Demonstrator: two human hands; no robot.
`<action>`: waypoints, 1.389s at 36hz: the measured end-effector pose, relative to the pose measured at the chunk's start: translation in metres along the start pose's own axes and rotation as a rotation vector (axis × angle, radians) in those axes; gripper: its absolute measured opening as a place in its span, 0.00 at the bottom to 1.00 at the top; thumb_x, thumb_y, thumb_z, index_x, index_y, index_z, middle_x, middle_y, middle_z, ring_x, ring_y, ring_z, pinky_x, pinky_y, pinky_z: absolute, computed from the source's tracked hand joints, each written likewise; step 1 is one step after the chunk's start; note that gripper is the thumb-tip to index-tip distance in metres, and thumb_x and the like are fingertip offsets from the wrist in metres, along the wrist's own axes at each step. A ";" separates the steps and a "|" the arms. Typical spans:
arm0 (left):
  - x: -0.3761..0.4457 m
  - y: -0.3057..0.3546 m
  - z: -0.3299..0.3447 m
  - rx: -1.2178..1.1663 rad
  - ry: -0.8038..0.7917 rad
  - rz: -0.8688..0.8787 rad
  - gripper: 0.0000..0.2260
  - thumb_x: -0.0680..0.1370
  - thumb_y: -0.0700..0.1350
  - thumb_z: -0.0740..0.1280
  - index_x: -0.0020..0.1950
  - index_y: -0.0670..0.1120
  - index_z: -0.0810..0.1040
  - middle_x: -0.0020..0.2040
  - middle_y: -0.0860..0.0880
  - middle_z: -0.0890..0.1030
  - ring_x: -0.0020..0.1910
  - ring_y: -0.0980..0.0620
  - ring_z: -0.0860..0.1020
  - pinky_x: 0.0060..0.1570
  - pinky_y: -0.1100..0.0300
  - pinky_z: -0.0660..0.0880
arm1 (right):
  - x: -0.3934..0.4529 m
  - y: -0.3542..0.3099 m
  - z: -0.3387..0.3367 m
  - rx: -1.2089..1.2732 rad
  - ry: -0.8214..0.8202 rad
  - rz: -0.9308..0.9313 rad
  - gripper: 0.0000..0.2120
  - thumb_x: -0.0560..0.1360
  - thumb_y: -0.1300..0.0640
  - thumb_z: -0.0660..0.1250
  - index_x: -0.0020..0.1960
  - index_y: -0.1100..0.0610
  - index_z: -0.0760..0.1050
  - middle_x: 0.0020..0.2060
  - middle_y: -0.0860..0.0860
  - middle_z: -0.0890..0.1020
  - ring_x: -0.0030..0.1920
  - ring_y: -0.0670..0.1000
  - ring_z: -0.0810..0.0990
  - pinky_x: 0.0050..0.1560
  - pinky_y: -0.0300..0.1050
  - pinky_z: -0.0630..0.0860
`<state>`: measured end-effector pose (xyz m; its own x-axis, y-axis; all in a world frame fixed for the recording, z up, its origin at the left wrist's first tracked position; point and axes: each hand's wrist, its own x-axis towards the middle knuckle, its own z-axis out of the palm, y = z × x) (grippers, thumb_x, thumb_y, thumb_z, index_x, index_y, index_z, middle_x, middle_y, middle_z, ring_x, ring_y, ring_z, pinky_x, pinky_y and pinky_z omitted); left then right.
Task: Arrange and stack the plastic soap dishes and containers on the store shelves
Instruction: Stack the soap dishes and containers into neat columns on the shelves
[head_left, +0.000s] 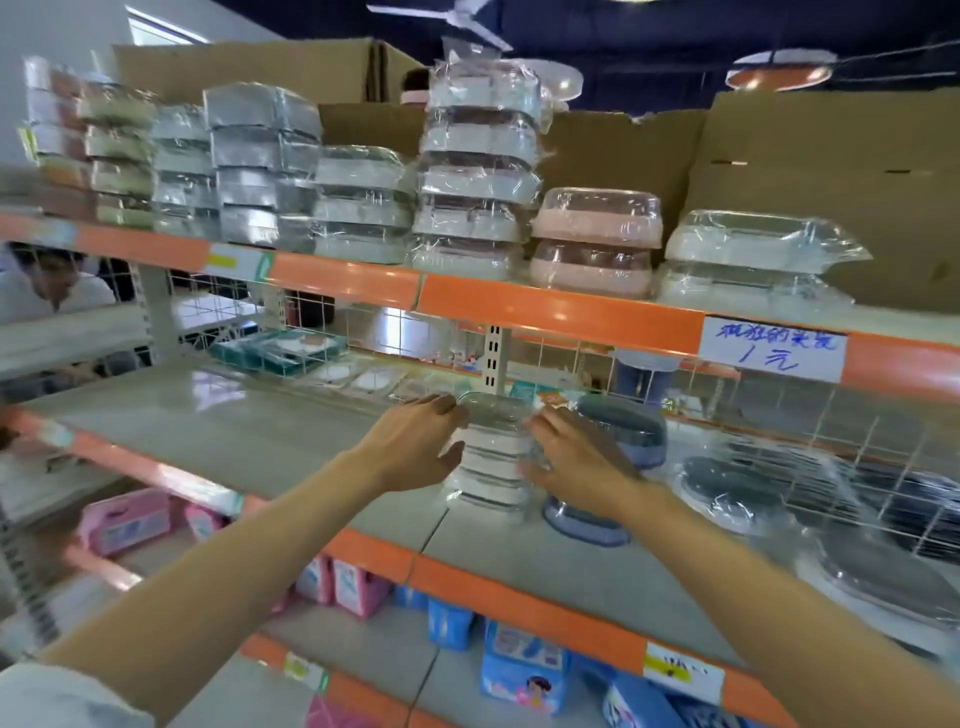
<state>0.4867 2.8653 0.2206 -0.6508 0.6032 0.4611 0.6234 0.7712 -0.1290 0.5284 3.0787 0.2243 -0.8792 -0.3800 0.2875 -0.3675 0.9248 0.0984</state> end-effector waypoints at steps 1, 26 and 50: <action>0.001 -0.008 0.005 -0.005 -0.013 0.007 0.15 0.79 0.49 0.61 0.64 0.45 0.74 0.61 0.47 0.76 0.60 0.46 0.74 0.55 0.55 0.71 | 0.008 -0.004 0.004 0.012 -0.016 0.024 0.26 0.79 0.46 0.60 0.72 0.57 0.62 0.70 0.51 0.65 0.70 0.52 0.64 0.67 0.46 0.62; 0.023 -0.145 0.077 -0.218 -0.101 0.149 0.15 0.79 0.50 0.61 0.63 0.45 0.73 0.60 0.49 0.76 0.57 0.50 0.76 0.53 0.59 0.70 | 0.139 -0.002 0.072 -0.085 -0.395 0.487 0.54 0.68 0.33 0.67 0.78 0.59 0.42 0.76 0.57 0.48 0.76 0.59 0.50 0.73 0.55 0.52; 0.114 -0.060 0.124 -0.345 -0.588 0.274 0.35 0.70 0.62 0.71 0.69 0.44 0.66 0.65 0.44 0.71 0.61 0.48 0.72 0.58 0.61 0.68 | 0.000 -0.015 0.041 0.010 -0.284 0.599 0.46 0.63 0.37 0.73 0.70 0.61 0.60 0.65 0.54 0.65 0.66 0.54 0.64 0.67 0.46 0.62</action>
<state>0.3212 2.9135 0.1718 -0.5161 0.8498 -0.1073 0.8353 0.5270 0.1567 0.5212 3.0636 0.1836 -0.9776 0.2087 0.0273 0.2085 0.9780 -0.0102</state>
